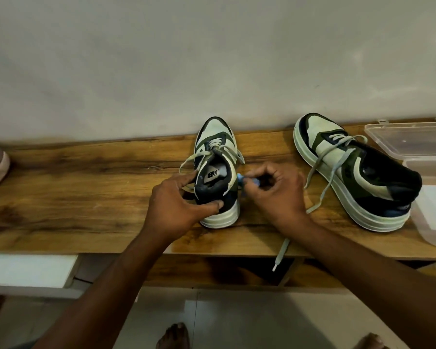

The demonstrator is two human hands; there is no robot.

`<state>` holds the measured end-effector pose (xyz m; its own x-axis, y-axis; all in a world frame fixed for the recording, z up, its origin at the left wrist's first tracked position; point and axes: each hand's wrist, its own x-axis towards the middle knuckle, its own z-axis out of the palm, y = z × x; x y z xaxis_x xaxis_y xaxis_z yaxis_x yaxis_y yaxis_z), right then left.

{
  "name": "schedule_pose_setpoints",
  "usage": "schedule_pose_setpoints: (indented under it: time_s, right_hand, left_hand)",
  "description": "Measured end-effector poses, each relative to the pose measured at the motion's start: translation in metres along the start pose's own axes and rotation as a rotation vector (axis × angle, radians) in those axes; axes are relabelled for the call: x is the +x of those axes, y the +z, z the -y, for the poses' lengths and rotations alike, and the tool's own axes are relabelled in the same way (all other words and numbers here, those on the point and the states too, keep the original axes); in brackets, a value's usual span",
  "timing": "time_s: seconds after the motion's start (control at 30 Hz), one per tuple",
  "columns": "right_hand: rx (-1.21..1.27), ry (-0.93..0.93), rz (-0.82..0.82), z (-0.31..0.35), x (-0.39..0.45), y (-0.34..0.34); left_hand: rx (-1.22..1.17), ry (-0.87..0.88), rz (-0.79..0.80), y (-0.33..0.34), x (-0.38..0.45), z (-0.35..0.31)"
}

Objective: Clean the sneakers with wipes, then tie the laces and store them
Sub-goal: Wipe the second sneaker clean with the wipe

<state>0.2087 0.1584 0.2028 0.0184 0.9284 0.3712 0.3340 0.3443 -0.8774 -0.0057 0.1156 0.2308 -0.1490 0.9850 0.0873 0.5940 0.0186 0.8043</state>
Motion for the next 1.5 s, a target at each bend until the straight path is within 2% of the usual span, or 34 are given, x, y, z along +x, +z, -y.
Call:
schedule_pose_setpoints:
  time_s: [0.17,0.33,0.4,0.47,0.57,0.7,0.77,0.9,1.07,1.2,1.37,1.5]
  right_hand:
    - [-0.047,-0.296,0.058,0.006,-0.021,0.007]
    - [-0.051,-0.385,0.203,0.005,-0.022,0.001]
    - [-0.052,-0.341,0.238,0.001,-0.014,-0.004]
    - [-0.045,-0.198,0.209,-0.006,-0.004,-0.009]
    - [-0.067,-0.052,0.202,-0.012,0.001,-0.01]
    - [-0.091,-0.016,0.227,-0.011,0.002,-0.006]
    - [-0.084,-0.007,0.231,-0.01,0.003,-0.008]
    - [-0.051,-0.041,0.165,-0.007,0.005,-0.008]
    - [-0.009,-0.107,0.132,0.004,-0.003,0.0]
    - [0.001,-0.248,0.154,0.014,-0.024,0.005]
    - [-0.081,-0.485,0.281,0.025,-0.044,0.01]
    - [-0.139,-0.608,0.204,0.029,-0.039,0.009]
  left_hand:
    - [-0.067,-0.039,0.07,-0.006,0.003,0.001]
    - [-0.109,-0.06,0.115,-0.013,0.006,0.005]
    - [-0.128,-0.064,0.129,-0.016,0.007,0.006]
    - [-0.123,-0.074,0.13,-0.017,0.006,0.004]
    - [-0.072,-0.067,0.058,-0.002,-0.007,-0.003]
    - [0.009,-0.073,-0.073,0.013,-0.011,-0.004]
    - [-0.04,-0.103,-0.067,0.011,-0.007,-0.004]
    - [-0.34,-0.18,-0.007,0.001,-0.003,-0.01]
    - [-0.429,-0.211,0.054,-0.003,-0.003,-0.014]
    - [-0.481,-0.287,0.023,-0.005,0.0,-0.008]
    - [-0.558,-0.36,-0.036,-0.003,0.004,-0.002]
    - [-0.574,-0.394,-0.018,-0.005,0.003,-0.003]
